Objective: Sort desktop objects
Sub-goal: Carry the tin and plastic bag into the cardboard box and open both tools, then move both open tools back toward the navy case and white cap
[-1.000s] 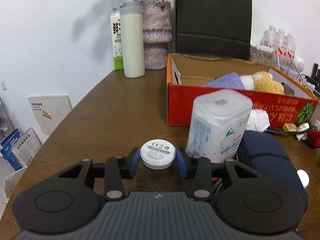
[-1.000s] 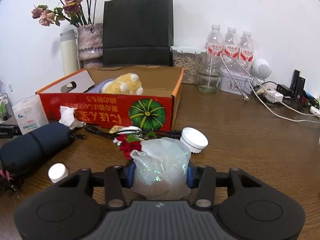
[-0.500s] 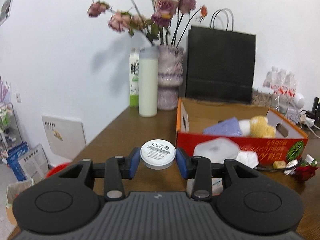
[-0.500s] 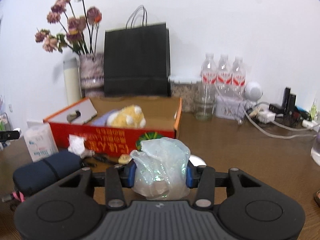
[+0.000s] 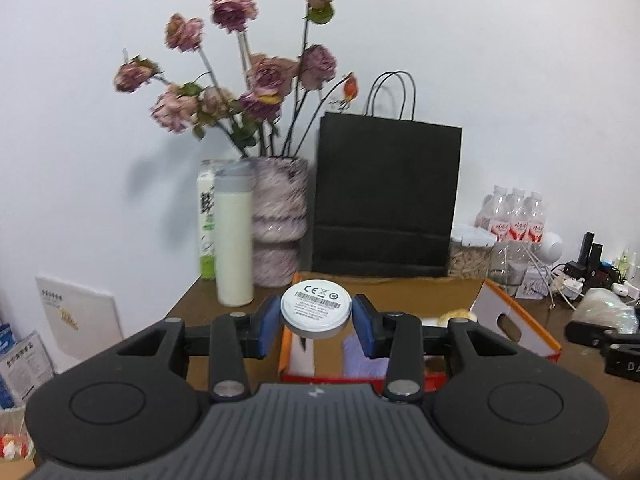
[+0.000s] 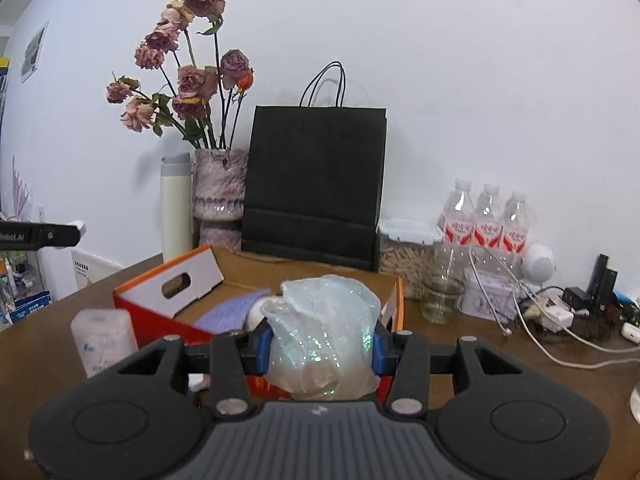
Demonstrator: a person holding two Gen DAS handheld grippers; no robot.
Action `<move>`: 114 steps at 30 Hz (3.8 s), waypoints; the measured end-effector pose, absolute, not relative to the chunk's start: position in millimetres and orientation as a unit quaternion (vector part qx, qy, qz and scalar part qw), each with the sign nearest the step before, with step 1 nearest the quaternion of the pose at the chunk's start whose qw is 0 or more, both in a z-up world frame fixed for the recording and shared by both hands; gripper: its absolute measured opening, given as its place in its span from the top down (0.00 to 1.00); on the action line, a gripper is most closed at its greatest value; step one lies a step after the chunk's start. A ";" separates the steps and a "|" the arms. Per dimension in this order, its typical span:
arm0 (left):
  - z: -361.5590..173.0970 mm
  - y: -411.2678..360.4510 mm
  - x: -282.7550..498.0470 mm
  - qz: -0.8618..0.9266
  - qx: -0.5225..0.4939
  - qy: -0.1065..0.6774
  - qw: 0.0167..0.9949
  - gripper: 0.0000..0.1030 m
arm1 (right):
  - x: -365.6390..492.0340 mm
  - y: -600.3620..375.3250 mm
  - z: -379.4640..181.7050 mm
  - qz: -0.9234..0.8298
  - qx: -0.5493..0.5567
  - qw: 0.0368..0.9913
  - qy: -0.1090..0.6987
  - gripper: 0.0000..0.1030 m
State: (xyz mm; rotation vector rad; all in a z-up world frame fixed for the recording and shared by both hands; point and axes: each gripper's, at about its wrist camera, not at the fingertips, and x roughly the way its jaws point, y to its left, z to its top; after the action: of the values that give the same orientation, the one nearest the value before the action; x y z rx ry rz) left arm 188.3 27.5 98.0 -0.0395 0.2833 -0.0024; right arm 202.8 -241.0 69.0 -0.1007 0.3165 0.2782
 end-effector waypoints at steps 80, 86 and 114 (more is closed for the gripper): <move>72.9 -10.5 247.7 -0.038 0.028 0.181 0.982 0.00 | 270.6 -219.5 47.9 0.140 -0.050 0.963 0.224 0.00; 77.5 -6.7 213.0 -0.034 0.021 0.181 0.983 0.00 | 236.5 -222.0 50.8 0.137 -0.052 0.963 0.225 0.00; 30.5 8.5 126.0 -0.034 0.012 0.272 0.962 0.00 | 141.0 -215.4 -5.6 0.142 -0.056 0.939 0.309 0.00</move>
State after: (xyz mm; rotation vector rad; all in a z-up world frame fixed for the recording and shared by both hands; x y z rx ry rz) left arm 126.0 8.5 30.5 0.0234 0.5511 -0.0692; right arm 141.0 -215.4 -5.6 -0.1143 0.6309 0.2893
